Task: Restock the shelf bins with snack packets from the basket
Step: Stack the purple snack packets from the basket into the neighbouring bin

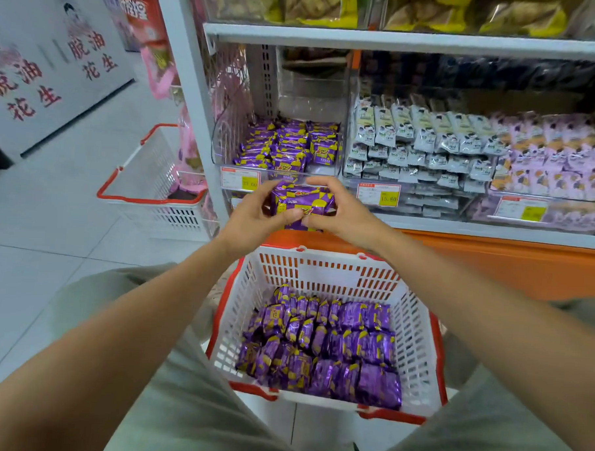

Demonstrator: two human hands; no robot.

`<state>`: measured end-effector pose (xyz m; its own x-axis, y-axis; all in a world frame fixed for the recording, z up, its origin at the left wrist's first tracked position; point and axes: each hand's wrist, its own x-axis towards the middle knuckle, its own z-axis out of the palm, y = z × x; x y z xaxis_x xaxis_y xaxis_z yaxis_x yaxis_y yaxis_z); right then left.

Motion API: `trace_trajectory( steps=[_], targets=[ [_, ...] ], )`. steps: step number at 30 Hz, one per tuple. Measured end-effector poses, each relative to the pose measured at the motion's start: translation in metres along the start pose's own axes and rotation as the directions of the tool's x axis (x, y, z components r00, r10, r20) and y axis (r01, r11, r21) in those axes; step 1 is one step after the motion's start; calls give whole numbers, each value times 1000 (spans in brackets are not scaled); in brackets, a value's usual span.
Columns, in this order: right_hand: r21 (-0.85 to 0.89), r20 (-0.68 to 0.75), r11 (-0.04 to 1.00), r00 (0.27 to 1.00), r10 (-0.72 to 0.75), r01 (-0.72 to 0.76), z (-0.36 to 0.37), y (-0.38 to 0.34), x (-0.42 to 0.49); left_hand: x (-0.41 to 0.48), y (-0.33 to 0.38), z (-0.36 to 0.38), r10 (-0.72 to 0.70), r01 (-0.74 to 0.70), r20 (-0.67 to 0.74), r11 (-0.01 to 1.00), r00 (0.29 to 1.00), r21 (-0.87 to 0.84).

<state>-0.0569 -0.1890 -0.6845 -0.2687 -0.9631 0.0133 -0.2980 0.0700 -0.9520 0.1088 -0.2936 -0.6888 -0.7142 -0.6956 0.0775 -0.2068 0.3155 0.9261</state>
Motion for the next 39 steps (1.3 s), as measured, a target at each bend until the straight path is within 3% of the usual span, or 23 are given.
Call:
trace_trajectory(
  steps=[4, 8, 10, 13, 17, 20, 24, 27, 33, 39],
  targets=[
    [-64, -77, 994, 993, -93, 88, -7, -35, 31, 29, 20, -20, 79, -78, -33, 996, 996, 33],
    [-103, -257, 990, 959, -117, 94, -11, -49, 72, 66, 16, -44, 72, -65, -126, 996, 989, 54],
    [-151, -313, 987, 945, -98, 53, -15, -51, 92, 81, 9, -52, 52, -25, -124, 976, 991, 214],
    [-331, -304, 937, 953, 7, -112, -15, -46, 122, 96, -2, -57, 19, 8, -45, 849, 999, 528],
    [-473, -214, 821, 945, 246, -321, -11, -40, 149, 118, -14, -57, -23, -48, 87, 681, 996, 731],
    [-565, -132, 737, 923, 362, -370, -7, -36, 158, 124, -20, -56, -67, -57, 117, 580, 991, 813],
    [-616, -128, 686, 908, 398, -388, 3, -24, 167, 120, -19, -51, -9, -108, 123, 418, 992, 902],
    [-638, -103, 664, 899, 426, -389, 9, -20, 174, 120, -21, -48, 33, -97, 92, 351, 995, 931],
    [-581, -103, 678, 867, 487, -450, 6, -22, 173, 123, -26, -45, 51, -84, 71, 331, 996, 940],
    [-701, -48, 625, 897, 440, -343, 0, -33, 163, 123, -31, -43, 66, -16, -18, 486, 998, 874]
  ],
)
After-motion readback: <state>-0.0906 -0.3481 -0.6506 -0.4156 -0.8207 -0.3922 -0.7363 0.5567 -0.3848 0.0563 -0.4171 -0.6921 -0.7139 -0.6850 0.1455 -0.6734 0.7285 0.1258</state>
